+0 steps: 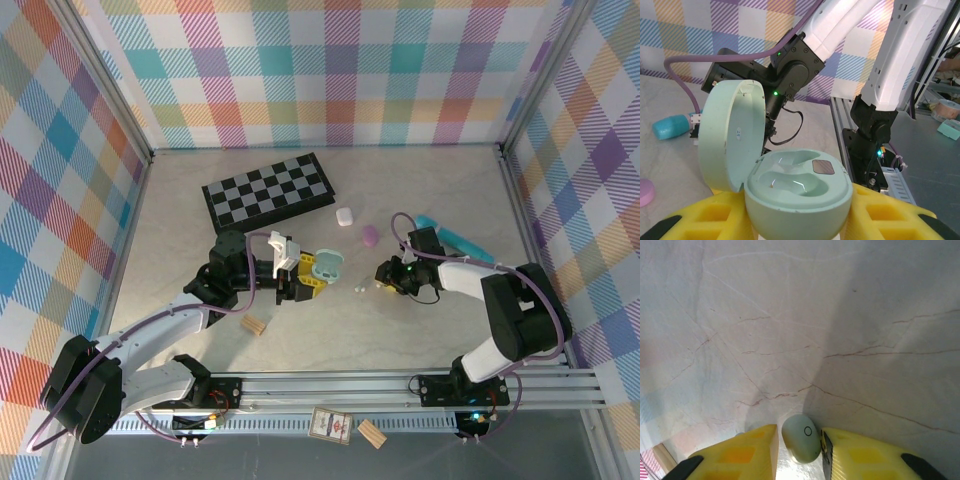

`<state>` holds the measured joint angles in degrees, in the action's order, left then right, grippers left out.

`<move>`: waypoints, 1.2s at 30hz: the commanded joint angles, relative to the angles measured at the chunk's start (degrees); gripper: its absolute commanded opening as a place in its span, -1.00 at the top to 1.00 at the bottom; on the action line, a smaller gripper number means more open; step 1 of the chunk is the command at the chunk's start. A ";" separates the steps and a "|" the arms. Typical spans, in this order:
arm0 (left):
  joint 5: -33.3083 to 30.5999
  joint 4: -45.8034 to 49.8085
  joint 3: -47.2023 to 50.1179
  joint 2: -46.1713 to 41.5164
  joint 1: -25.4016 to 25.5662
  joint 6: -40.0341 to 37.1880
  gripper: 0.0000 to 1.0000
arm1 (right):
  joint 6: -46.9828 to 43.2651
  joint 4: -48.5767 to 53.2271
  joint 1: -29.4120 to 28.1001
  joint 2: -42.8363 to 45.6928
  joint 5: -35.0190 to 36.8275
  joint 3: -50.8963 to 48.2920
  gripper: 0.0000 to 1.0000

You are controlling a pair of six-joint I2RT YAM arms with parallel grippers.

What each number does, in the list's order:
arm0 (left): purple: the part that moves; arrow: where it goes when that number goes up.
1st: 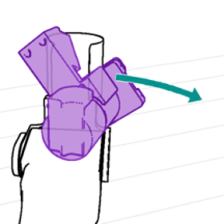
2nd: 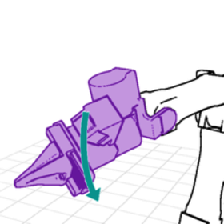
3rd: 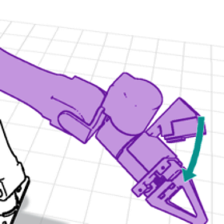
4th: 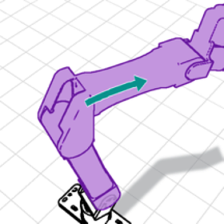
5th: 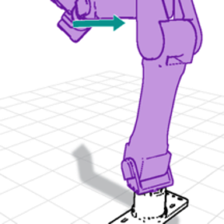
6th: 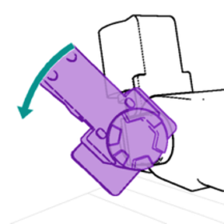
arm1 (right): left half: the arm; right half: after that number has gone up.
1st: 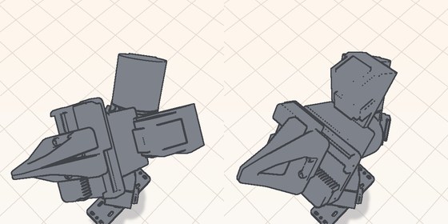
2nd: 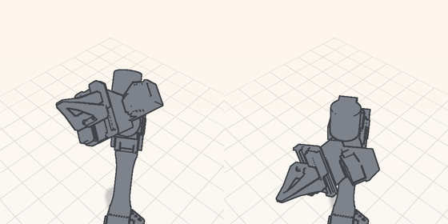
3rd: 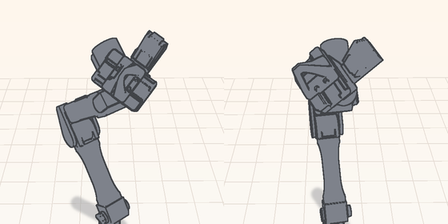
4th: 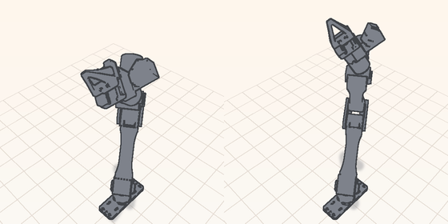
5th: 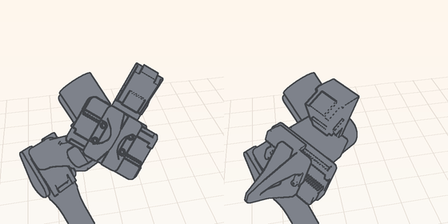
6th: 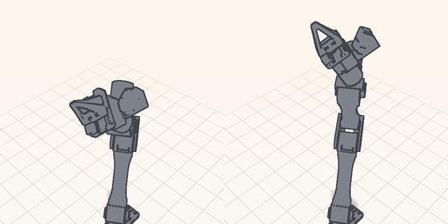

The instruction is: Insert wireless bluetooth earbuds into charging case

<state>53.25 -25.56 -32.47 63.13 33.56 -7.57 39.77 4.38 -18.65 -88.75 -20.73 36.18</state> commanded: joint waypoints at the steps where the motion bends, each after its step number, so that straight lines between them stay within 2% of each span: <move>1: 0.72 -0.10 -0.73 -1.21 -0.51 -1.47 0.21 | -0.23 -2.09 -0.93 -3.18 0.34 0.82 0.46; 9: 0.67 0.29 -0.67 -1.08 -0.51 -1.67 0.21 | 0.49 -1.84 -1.12 -1.83 0.21 0.82 0.56; 15: 0.61 -0.01 -0.67 -0.71 -0.51 -1.66 0.21 | 0.24 1.50 -2.05 0.65 3.50 1.59 0.59; 18: 0.45 0.07 -0.56 -0.54 -0.51 -1.78 0.21 | -0.17 7.53 -3.93 3.05 10.94 3.47 0.58; 22: 0.42 -0.06 -0.58 -0.28 -0.51 -1.91 0.21 | 0.86 17.94 -8.11 4.32 24.68 7.88 0.58; 26: 0.67 -0.17 -0.67 0.01 -0.60 -2.00 0.21 | 4.07 25.56 -11.70 3.85 33.71 12.21 0.58; 32: 0.94 -0.10 -0.80 0.26 -0.60 -2.01 0.21 | 4.98 32.20 -16.44 1.93 42.68 17.92 0.59; 36: 0.99 0.05 -0.81 -0.05 -0.60 -2.01 0.21 | 4.25 35.10 -18.16 -0.39 45.26 21.12 0.60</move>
<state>53.25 -25.36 -32.47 63.26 33.56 -8.45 43.29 34.04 -35.86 -87.31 19.27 55.18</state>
